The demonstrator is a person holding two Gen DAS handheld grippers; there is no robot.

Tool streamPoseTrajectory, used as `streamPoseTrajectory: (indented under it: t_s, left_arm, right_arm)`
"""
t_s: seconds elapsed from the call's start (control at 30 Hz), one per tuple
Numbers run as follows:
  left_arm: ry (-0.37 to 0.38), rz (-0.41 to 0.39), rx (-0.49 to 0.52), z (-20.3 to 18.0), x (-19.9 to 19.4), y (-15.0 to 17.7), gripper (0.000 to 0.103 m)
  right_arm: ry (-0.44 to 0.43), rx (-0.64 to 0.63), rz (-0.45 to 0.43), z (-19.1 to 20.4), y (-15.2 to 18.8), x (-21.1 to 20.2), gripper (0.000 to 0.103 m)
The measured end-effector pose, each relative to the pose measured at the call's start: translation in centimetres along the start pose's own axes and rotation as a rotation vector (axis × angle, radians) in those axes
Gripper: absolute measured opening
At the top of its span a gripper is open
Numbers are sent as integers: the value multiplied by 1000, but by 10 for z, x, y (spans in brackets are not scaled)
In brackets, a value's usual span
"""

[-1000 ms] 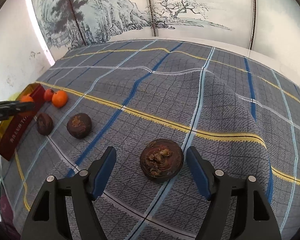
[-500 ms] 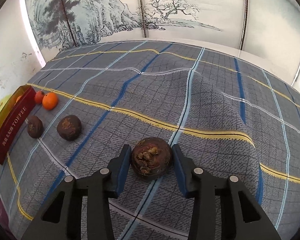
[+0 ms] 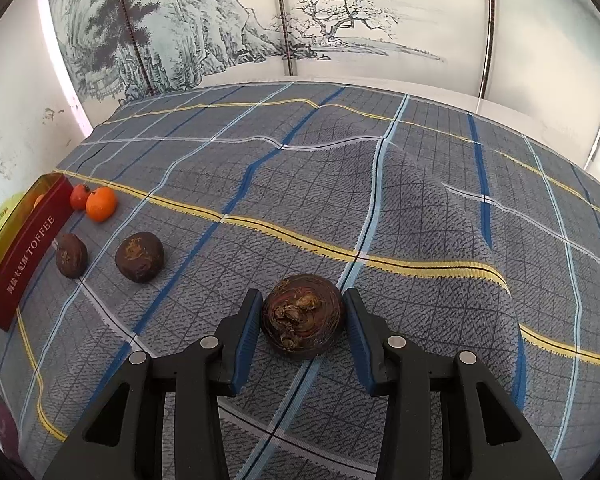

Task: Organize fruits
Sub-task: 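Lift the mandarin with the left gripper and carry it over the gold tin, then lower the mandarin into the tin and open the left gripper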

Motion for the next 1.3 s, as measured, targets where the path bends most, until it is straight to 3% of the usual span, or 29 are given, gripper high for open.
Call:
streamPoseTrajectory:
  t_s: [0.4, 0.93, 1.3]
  left_arm:
    - [-55, -26, -39, 25, -15, 5, 37]
    - [-207, -77, 33, 49, -17, 2, 37]
    - [-302, -139, 77, 96, -8, 0, 37]
  right_arm:
    - [39, -33, -1, 6, 0, 1, 43]
    - [66, -52, -1, 11, -1, 2, 43]
    - [72, -57, -1, 14, -2, 2, 43]
Point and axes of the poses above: each gripper's, at about its wrist camera, not at the fingertips, and x roughly the way its jaws point, z to its left, y to its underside, the point moved 3 cm from there along x, roughly the way its jaws point, and after that the axes turned 12 degrees about y, right-handed, at the moved point
